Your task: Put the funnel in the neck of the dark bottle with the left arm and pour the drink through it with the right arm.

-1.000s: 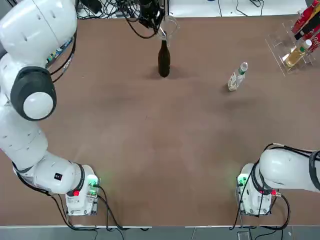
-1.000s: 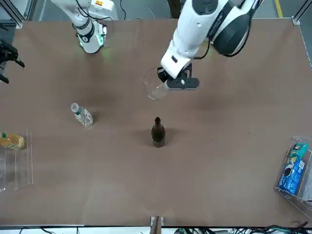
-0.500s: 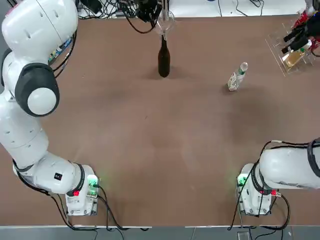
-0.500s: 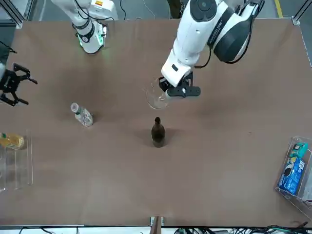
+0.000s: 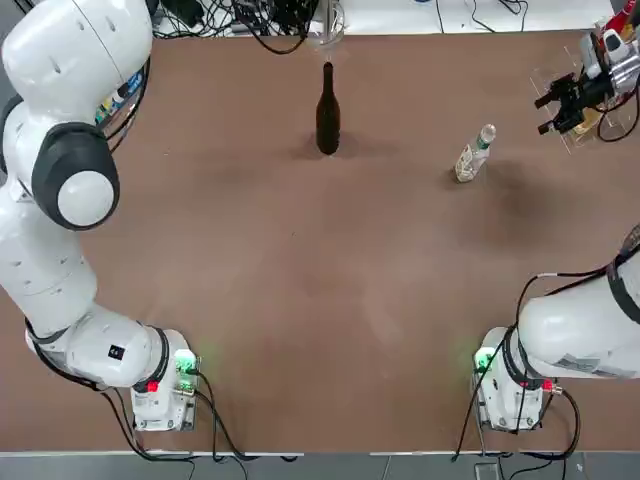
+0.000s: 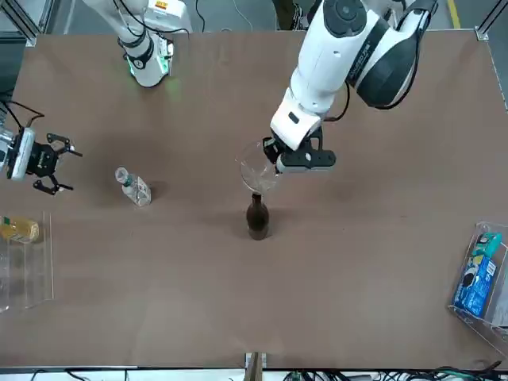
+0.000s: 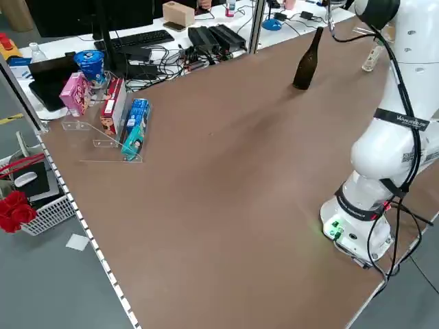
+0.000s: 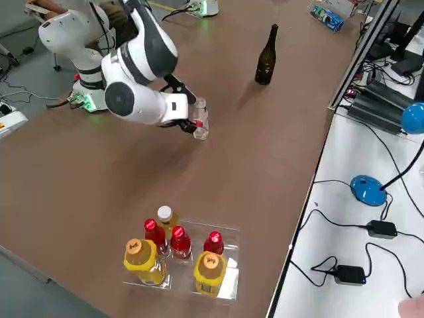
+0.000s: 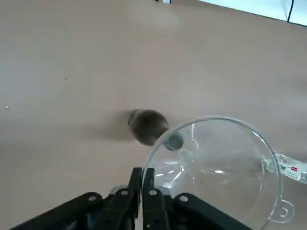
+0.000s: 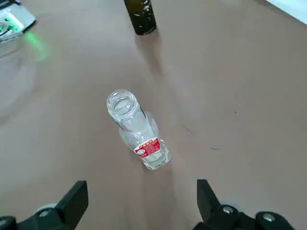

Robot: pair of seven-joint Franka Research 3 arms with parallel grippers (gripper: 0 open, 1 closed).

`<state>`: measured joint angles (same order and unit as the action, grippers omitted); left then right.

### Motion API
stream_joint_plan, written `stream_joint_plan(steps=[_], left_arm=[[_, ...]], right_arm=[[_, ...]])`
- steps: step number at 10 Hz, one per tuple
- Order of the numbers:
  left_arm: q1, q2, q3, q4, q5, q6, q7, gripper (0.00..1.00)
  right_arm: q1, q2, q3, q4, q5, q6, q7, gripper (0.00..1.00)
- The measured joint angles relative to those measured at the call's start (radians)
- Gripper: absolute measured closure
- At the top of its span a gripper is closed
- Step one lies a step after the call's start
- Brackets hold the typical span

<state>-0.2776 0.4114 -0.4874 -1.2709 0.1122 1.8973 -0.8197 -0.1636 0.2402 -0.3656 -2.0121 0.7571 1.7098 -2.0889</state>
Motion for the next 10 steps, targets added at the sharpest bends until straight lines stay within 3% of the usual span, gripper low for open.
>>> stream_joint_plan(steps=[3,10], left_arm=[[-0.006,0.023,-0.002,0.000,0.061,0.003,0.001,0.95],[-0.014,0.040,-0.009,0.000,0.062,0.004,0.001,0.95]], right_arm=[[-0.004,0.084,-0.008,0.001,0.087,-0.054,-0.132,0.00],[0.013,0.294,0.006,0.003,0.287,-0.122,-0.558,0.00]])
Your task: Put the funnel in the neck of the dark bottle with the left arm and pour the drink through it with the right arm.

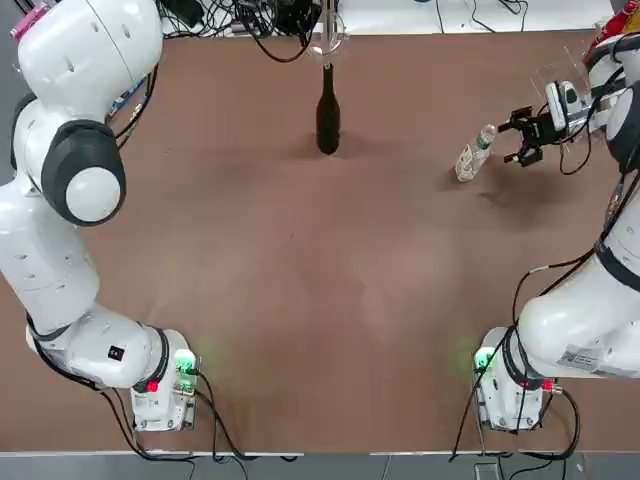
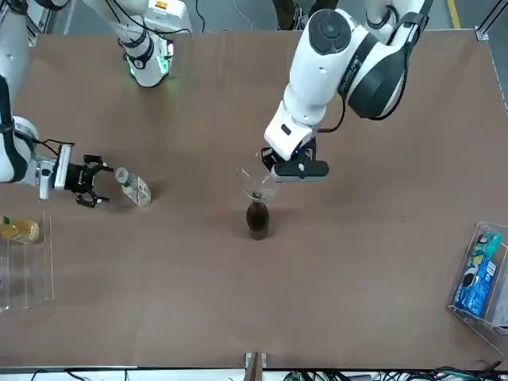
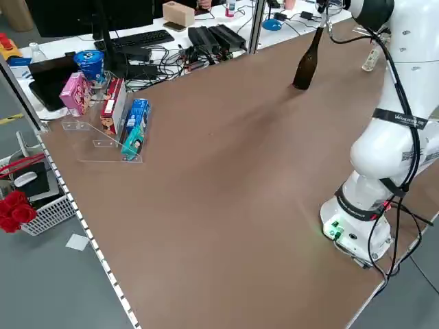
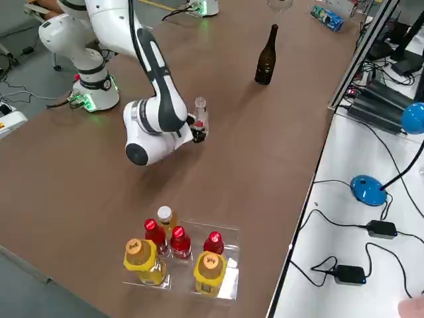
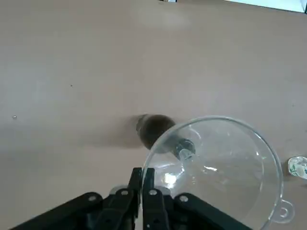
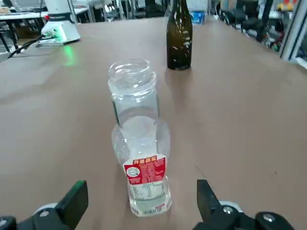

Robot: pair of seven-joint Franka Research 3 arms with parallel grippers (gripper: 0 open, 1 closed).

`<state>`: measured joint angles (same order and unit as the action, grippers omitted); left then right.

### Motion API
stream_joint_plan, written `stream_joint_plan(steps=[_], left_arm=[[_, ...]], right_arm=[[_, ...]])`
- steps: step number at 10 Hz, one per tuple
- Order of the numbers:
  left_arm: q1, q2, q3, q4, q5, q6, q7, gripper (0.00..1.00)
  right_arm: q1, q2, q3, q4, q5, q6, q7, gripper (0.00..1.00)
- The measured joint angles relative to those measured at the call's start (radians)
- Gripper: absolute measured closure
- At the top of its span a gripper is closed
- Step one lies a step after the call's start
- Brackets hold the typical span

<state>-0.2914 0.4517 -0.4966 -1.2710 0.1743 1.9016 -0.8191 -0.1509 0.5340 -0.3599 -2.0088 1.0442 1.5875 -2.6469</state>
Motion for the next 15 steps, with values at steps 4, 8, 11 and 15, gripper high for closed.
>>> stream_joint_plan(steps=[4,8,11,15], left_arm=[[0.000,0.006,0.000,0.000,0.000,0.001,0.000,0.95],[0.000,0.019,0.000,0.000,0.000,0.005,0.000,0.95],[0.000,0.021,0.000,0.000,0.000,0.006,0.000,0.93],[0.000,0.021,-0.001,0.001,0.000,0.007,0.004,0.36]], right_arm=[[0.001,0.115,0.000,0.036,0.046,-0.064,-0.084,0.00],[0.004,0.177,0.018,0.093,0.090,-0.118,-0.089,0.00],[0.007,0.208,0.027,0.112,0.100,-0.134,-0.091,0.00],[0.010,0.226,0.049,0.113,0.120,-0.159,-0.102,0.00]])
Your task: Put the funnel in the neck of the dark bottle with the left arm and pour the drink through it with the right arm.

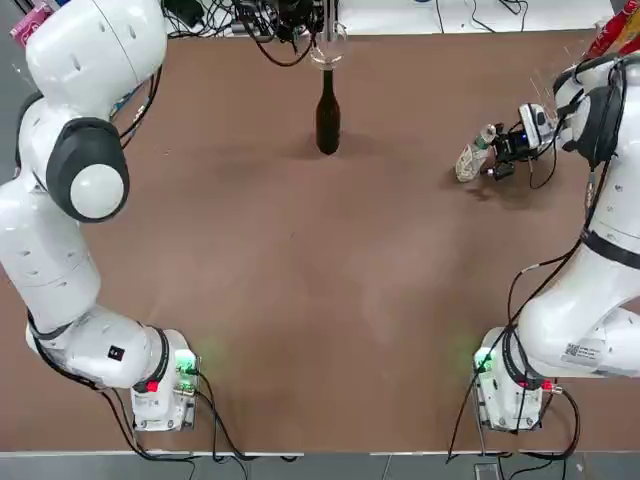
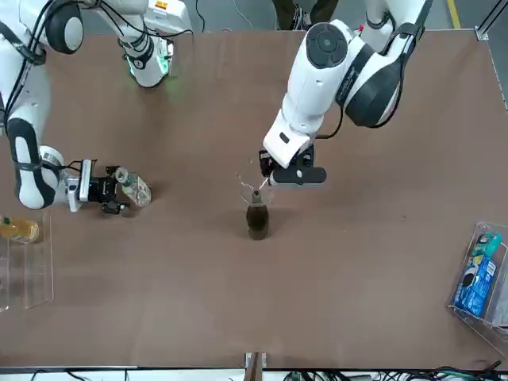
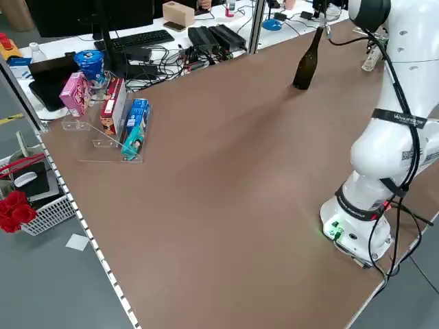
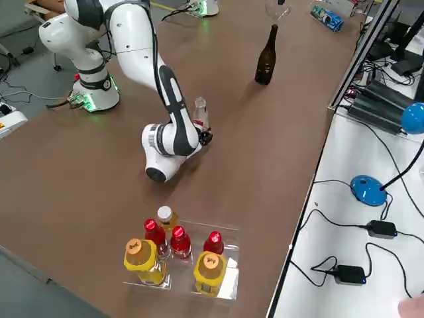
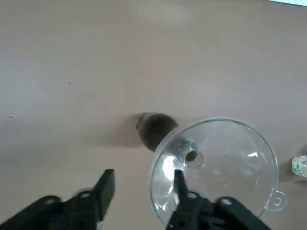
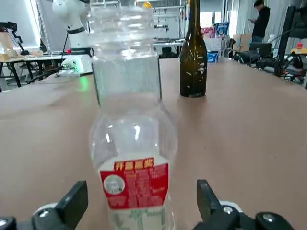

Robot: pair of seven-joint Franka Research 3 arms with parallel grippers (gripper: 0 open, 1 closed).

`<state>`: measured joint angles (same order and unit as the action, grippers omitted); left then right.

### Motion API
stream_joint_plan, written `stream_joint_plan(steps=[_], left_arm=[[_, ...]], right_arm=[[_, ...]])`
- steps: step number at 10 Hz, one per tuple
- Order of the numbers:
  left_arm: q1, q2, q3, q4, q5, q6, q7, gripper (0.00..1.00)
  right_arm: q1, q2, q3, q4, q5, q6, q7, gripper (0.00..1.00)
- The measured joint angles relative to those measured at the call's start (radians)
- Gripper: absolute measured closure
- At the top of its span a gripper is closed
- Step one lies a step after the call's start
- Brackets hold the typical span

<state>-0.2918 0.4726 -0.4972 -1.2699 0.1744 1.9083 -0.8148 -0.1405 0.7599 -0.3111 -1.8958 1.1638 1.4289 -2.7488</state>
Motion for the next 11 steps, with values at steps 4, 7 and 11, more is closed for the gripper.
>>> stream_joint_plan(steps=[4,7,11], left_arm=[[0.018,-0.011,-0.001,0.021,-0.030,0.000,-0.004,0.01],[0.096,-0.017,0.022,0.038,-0.216,0.000,-0.012,0.01],[0.112,0.021,0.201,0.028,-0.721,-0.002,-0.005,0.01]], right_arm=[[0.012,0.010,0.006,0.000,0.010,-0.008,-0.005,0.09],[0.015,0.011,0.010,0.001,0.011,-0.009,-0.006,0.27],[0.021,0.014,0.012,0.001,0.013,-0.009,-0.006,0.59]])
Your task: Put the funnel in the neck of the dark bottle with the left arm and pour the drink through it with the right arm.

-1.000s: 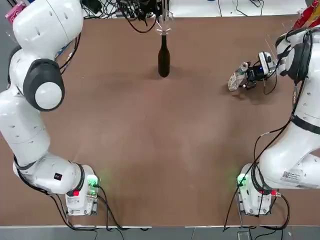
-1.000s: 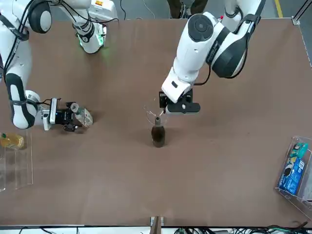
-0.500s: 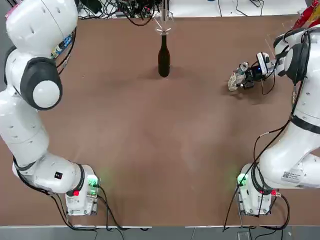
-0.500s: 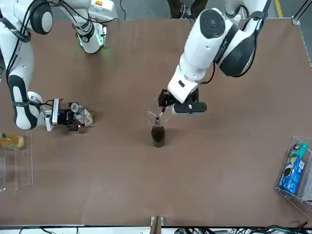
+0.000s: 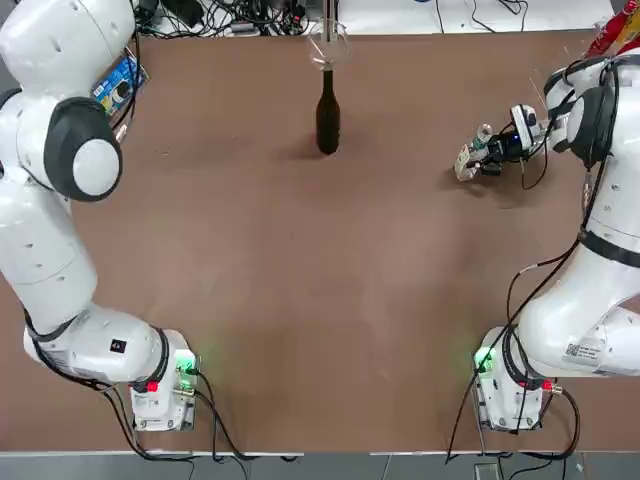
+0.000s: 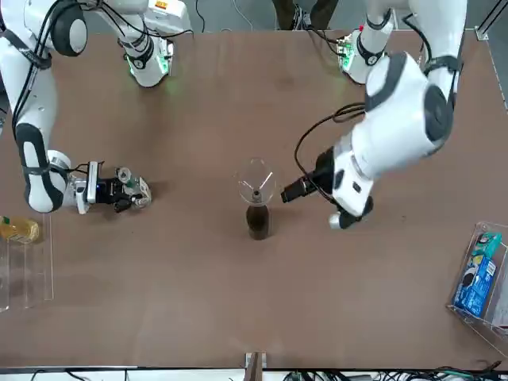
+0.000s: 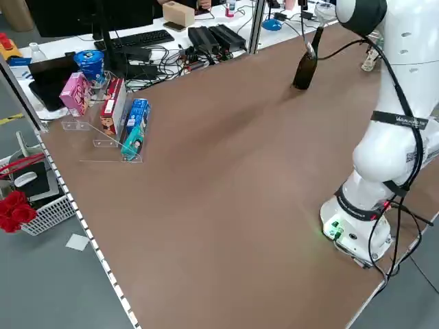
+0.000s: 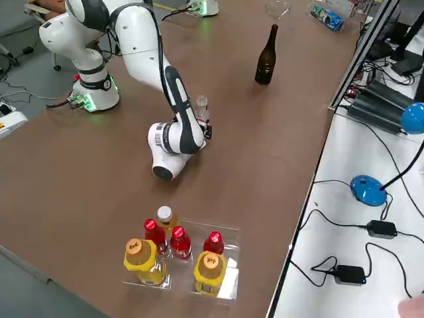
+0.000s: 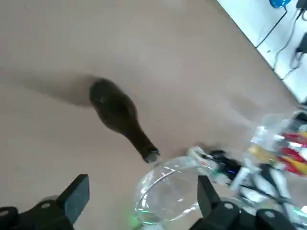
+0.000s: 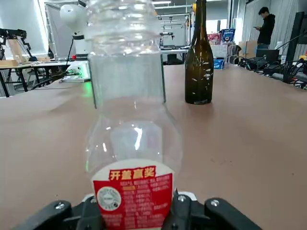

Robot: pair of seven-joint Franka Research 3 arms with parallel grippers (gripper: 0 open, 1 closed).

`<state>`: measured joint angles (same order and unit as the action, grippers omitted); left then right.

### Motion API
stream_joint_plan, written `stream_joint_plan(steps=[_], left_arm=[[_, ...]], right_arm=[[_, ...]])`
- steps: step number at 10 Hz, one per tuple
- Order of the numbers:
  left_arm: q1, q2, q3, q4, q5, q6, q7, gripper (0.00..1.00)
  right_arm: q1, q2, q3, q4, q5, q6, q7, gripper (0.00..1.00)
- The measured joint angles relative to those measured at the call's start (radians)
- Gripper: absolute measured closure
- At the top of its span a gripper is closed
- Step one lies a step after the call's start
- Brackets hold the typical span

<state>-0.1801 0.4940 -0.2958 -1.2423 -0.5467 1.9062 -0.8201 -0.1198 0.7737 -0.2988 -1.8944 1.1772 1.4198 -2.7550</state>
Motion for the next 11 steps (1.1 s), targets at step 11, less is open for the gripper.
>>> stream_joint_plan(steps=[11], left_arm=[[0.127,0.051,0.008,0.012,-0.077,-0.008,0.902,0.01]], right_arm=[[0.019,-0.145,-0.009,-0.020,0.002,-0.026,0.315,0.61]])
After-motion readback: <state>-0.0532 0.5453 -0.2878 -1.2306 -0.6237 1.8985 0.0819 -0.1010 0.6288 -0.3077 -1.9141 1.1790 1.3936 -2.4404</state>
